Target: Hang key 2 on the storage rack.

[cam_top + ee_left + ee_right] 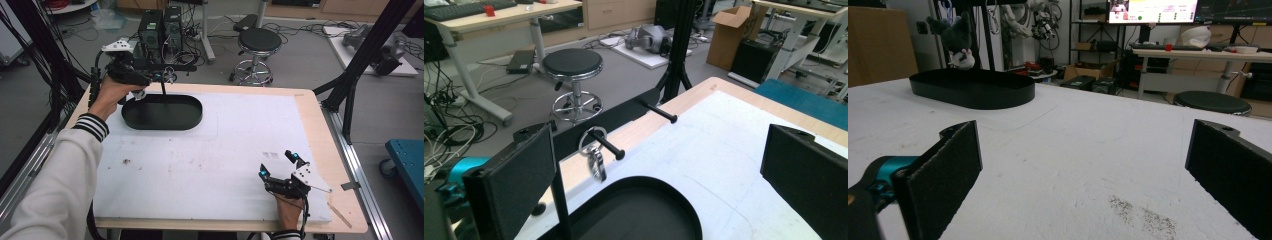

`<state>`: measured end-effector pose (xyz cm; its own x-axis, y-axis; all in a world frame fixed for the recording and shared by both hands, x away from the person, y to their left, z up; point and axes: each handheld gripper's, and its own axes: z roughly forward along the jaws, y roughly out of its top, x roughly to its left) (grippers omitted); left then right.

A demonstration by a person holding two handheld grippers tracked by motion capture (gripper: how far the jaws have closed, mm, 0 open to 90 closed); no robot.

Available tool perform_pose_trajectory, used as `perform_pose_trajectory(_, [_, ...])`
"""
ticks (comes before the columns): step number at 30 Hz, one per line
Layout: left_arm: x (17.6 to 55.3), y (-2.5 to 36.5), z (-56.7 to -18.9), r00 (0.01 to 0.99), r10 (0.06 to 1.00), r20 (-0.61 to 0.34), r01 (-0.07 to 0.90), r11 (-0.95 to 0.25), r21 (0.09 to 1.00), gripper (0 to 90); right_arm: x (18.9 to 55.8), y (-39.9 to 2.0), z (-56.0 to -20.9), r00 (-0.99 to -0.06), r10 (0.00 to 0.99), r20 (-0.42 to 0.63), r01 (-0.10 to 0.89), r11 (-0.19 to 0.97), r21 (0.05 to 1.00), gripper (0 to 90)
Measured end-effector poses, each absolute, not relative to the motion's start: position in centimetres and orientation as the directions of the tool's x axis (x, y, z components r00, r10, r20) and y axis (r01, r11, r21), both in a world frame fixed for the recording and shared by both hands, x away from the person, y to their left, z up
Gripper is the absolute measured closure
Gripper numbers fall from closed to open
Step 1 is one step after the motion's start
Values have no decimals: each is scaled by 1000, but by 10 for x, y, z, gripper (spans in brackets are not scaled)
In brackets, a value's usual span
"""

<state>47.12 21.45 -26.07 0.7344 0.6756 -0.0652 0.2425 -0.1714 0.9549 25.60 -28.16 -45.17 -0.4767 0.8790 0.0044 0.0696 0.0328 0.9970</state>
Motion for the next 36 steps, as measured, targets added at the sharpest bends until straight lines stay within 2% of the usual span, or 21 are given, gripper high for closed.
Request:
perform_pose_trajectory(8, [423,225,-271,832,555,13,122,-206,971,17,256,-281,-452,-475,880,8,73,31,997,8])
perform_pose_trajectory(16, [347,242,-317,863,494,101,32,-254,967,17,255,-281,-452,-474,881,-4,64,38,997,8])
perform_pose_trajectory(20, [319,251,-341,856,507,102,16,-224,975,17,256,-281,-452,-472,882,-5,59,37,998,8])
perform_pose_trajectory(26, [281,270,-385,800,595,77,-3,-124,992,17,254,-281,-452,-472,882,1,66,35,997,8])
perform_pose_trajectory(36, [262,291,-430,713,701,18,18,-43,999,17,254,-280,-452,-469,883,-10,58,42,997,8])
